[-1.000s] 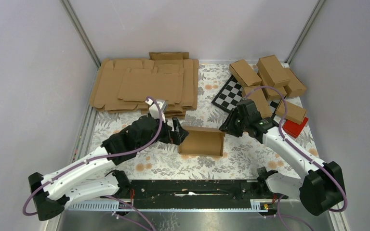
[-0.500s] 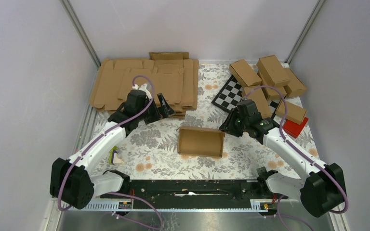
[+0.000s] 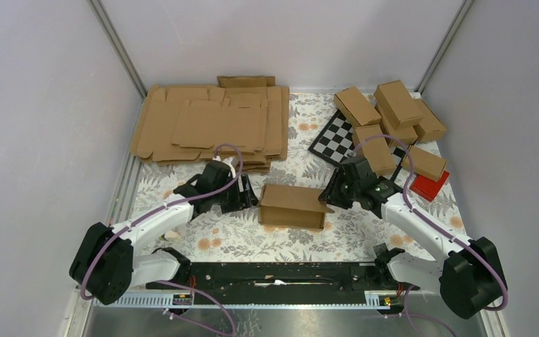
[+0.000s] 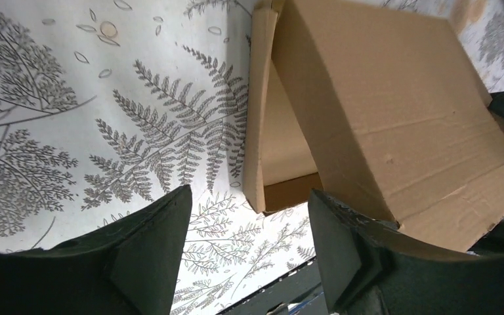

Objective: Fold the paper box

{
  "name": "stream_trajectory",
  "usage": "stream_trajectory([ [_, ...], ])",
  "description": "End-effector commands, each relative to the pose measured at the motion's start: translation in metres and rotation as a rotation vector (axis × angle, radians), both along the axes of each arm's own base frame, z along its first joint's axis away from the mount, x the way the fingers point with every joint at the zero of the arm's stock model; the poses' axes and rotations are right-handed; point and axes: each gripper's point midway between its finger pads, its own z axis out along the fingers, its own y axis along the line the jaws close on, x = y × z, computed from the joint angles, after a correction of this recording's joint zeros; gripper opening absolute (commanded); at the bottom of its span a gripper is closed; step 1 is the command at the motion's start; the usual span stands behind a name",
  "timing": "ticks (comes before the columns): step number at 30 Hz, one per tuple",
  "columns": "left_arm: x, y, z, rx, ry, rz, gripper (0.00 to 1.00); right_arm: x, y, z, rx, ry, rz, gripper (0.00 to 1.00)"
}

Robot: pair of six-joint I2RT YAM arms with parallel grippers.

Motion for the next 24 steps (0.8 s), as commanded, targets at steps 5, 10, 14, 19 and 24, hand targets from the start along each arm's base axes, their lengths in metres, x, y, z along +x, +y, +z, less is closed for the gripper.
stream_trajectory([
  [5,0.003,-0.003,0.003,0.006,-0.084,0.022,0.68,-0.009,0.001,-0.013,-0.013,-0.020,0.015,0.41],
  [10,0.005,0.014,0.001,0.063,-0.100,0.093,0.68,-0.011,-0.003,-0.020,-0.039,-0.015,0.014,0.42],
  [14,0.011,0.032,0.005,0.117,-0.121,0.193,0.81,-0.013,-0.003,-0.026,-0.052,-0.004,0.021,0.42],
  [19,0.018,0.021,0.032,0.038,-0.204,0.169,0.95,-0.016,-0.003,-0.034,-0.083,0.012,0.036,0.42],
  [24,0.019,-0.007,0.059,-0.093,-0.265,0.071,0.99,-0.019,-0.007,-0.044,-0.124,0.025,0.029,0.44],
])
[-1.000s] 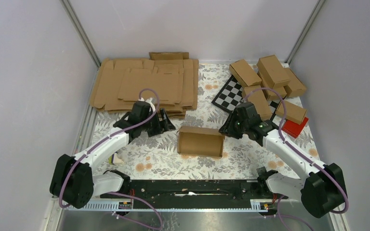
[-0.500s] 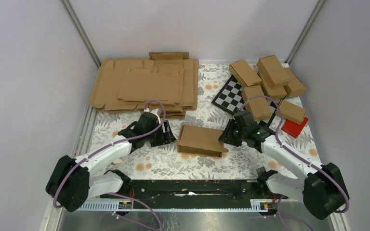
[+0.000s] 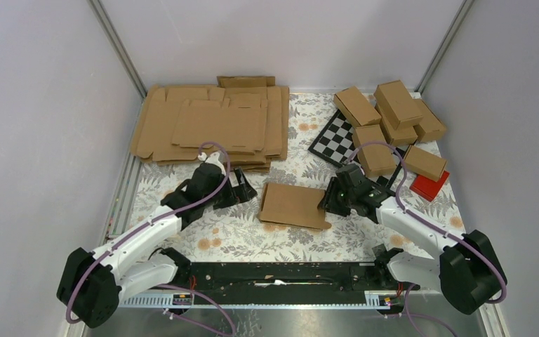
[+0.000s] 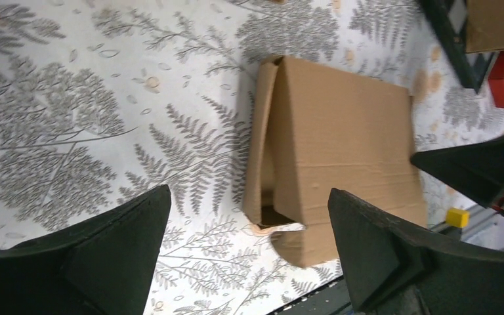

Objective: Fold the paper box

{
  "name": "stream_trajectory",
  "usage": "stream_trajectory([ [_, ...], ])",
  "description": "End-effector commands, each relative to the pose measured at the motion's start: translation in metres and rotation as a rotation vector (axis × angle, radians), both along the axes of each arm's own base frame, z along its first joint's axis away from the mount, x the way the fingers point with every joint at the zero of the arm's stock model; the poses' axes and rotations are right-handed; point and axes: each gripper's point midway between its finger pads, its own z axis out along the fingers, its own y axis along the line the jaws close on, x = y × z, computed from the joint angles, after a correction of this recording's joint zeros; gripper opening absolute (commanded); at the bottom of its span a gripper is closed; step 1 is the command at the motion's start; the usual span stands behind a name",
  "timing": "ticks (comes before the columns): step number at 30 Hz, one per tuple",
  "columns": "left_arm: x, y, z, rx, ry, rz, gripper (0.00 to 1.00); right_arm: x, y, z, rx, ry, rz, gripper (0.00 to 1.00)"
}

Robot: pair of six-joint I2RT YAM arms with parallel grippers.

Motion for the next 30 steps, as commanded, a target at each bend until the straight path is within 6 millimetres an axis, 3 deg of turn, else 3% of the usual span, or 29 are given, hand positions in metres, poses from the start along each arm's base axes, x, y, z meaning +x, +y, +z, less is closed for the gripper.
stream_trajectory([
  [1,0.013,-0.029,0.035,-0.108,-0.107,-0.084,0.99,-0.002,-0.008,-0.013,-0.072,-0.003,-0.008,0.44],
  [6,0.018,-0.046,0.027,-0.067,-0.077,-0.151,0.99,-0.008,-0.013,-0.026,-0.128,0.012,-0.013,0.45],
  [15,0.023,-0.047,-0.002,-0.021,-0.057,-0.151,0.97,-0.011,-0.019,-0.035,-0.185,0.006,-0.011,0.49],
  [25,0.016,-0.055,-0.002,-0.060,-0.111,-0.198,0.97,-0.007,-0.011,-0.026,-0.141,-0.052,0.037,0.81],
  [30,0.014,-0.057,-0.006,-0.060,-0.094,-0.213,0.97,-0.006,-0.005,-0.015,-0.100,-0.098,0.077,0.91],
])
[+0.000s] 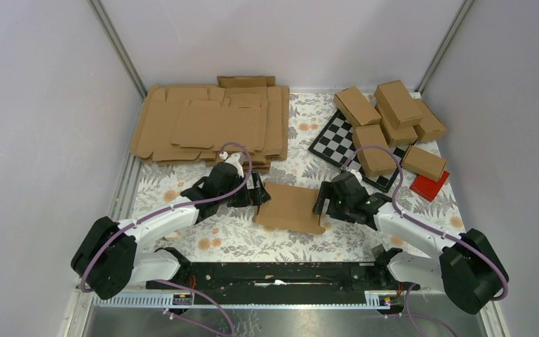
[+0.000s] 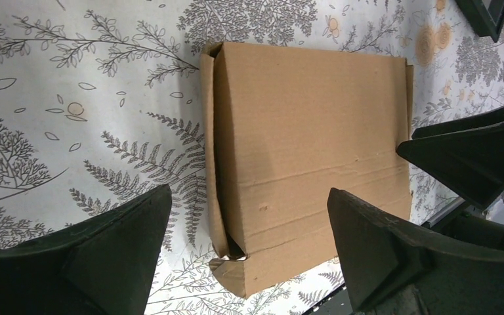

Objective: Fold the paper box

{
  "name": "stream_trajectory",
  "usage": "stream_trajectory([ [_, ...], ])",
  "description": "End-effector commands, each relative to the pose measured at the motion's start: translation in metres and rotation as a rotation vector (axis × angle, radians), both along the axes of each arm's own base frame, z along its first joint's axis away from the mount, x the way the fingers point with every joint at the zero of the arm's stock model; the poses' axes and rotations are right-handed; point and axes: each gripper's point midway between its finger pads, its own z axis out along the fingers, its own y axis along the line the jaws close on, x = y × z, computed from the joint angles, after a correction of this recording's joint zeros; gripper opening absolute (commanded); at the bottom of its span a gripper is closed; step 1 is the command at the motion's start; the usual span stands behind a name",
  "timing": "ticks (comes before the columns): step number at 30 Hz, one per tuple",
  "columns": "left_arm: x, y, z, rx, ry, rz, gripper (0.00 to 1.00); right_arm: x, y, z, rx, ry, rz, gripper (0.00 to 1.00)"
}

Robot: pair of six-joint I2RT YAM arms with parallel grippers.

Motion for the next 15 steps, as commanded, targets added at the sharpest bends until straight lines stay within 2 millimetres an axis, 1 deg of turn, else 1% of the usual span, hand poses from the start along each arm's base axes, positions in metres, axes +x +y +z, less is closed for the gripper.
stream_trajectory([
  [1,0.005,-0.013,0.018,-0.061,-0.069,-0.048,0.97,0.003,0.004,0.012,0.016,-0.065,0.049,0.95],
  [2,0.004,-0.014,0.019,-0.062,-0.073,-0.060,0.97,0.004,0.005,0.015,0.019,-0.078,0.062,0.99],
  [3,0.003,-0.015,0.020,-0.064,-0.075,-0.070,0.98,0.005,0.006,0.019,0.024,-0.088,0.074,0.99],
  [9,0.002,-0.013,0.031,-0.077,-0.122,-0.082,0.99,0.010,0.014,0.046,0.082,-0.165,0.099,1.00],
  [12,0.002,-0.011,0.032,-0.074,-0.132,-0.078,0.99,0.011,0.015,0.053,0.092,-0.184,0.102,1.00],
  [15,0.003,-0.012,0.027,-0.065,-0.117,-0.078,0.99,0.010,0.017,0.049,0.093,-0.163,0.108,1.00],
])
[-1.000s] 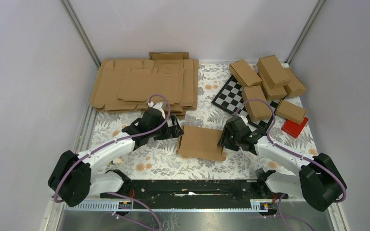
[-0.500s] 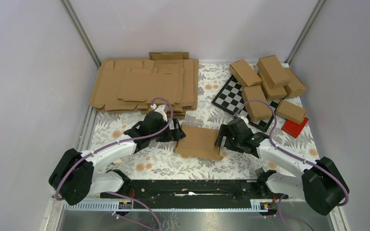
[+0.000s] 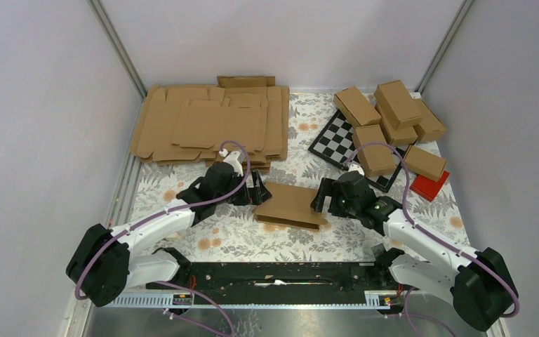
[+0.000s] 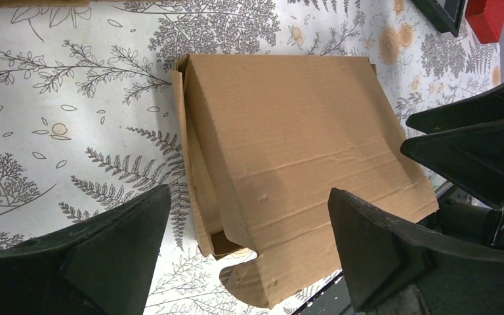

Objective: Fold the paper box

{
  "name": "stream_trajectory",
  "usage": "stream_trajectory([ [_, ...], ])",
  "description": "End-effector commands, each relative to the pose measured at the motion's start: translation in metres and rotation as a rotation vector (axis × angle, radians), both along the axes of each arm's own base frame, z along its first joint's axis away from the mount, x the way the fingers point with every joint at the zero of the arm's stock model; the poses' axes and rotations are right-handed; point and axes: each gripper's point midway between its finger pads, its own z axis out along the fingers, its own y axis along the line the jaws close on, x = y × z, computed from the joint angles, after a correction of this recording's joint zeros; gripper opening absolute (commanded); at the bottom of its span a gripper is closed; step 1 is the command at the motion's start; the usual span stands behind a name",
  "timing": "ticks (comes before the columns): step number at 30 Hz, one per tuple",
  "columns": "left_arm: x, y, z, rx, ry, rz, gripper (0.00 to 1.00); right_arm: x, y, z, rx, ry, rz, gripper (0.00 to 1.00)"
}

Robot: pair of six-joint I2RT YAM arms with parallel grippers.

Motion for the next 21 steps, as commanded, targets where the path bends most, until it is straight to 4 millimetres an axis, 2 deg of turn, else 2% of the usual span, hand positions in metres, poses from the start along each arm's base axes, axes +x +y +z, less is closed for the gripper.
stream_trajectory([
  [1,0.005,-0.008,0.007,-0.028,-0.047,-0.026,0.99,0.004,0.011,0.011,0.024,-0.017,0.040,1.00],
  [4,0.005,-0.010,0.000,-0.028,-0.028,-0.027,0.99,-0.002,0.014,-0.001,0.023,0.032,0.054,0.99],
  [8,0.002,-0.010,-0.014,-0.014,0.017,-0.024,0.96,-0.014,0.018,-0.020,0.050,0.103,0.058,0.93],
  [13,-0.008,-0.012,-0.044,0.014,0.120,-0.027,0.86,-0.024,0.021,-0.045,0.088,0.164,0.042,0.89],
  [16,-0.009,-0.008,-0.056,0.042,0.143,-0.010,0.80,-0.022,0.021,-0.045,0.081,0.163,0.041,0.82],
  [21,-0.014,-0.012,-0.062,0.024,0.155,-0.032,0.47,-0.017,0.021,-0.041,0.079,0.139,0.039,0.66],
])
